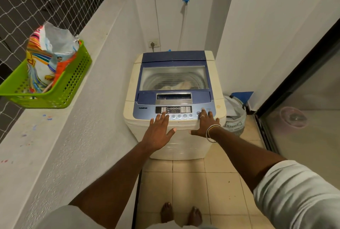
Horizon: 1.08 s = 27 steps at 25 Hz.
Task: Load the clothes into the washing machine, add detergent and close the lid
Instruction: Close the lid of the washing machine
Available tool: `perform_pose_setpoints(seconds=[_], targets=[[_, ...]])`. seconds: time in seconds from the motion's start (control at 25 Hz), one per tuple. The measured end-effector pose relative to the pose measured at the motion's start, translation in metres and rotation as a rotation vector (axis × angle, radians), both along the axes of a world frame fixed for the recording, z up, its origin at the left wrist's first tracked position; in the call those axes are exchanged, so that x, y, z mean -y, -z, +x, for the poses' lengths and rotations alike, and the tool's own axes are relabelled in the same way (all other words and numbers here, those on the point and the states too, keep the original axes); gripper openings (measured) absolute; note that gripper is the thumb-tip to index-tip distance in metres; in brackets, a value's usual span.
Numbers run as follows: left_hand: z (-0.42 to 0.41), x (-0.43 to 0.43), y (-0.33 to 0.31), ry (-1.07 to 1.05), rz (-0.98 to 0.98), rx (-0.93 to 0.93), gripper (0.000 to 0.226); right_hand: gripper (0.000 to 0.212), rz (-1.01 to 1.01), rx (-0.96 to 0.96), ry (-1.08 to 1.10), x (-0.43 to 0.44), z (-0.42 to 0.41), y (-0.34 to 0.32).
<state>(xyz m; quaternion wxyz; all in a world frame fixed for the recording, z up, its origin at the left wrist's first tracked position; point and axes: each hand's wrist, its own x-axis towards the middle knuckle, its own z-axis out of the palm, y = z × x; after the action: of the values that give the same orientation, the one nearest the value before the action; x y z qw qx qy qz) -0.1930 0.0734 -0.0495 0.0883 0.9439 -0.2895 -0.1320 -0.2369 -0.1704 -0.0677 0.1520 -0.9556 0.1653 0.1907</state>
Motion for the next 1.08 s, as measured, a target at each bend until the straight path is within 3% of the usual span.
perform_pose_setpoints(seconds=[0.12, 0.32, 0.56, 1.08], targets=[[0.000, -0.003, 0.004, -0.018, -0.019, -0.015, 0.075, 0.111, -0.079, -0.031, -0.091, 0.006, 0.006, -0.003], [-0.009, -0.006, 0.004, -0.008, 0.007, -0.040, 0.075, 0.091, -0.141, -0.196, -0.166, 0.014, 0.027, -0.043], [-0.009, -0.014, 0.001, 0.020, 0.009, -0.011, 0.071, 0.080, -0.167, 0.066, -0.184, -0.018, -0.011, -0.024], [-0.013, -0.005, 0.000, 0.056, 0.020, -0.003, 0.070, 0.089, -0.081, 0.107, -0.171, -0.077, -0.044, -0.014]])
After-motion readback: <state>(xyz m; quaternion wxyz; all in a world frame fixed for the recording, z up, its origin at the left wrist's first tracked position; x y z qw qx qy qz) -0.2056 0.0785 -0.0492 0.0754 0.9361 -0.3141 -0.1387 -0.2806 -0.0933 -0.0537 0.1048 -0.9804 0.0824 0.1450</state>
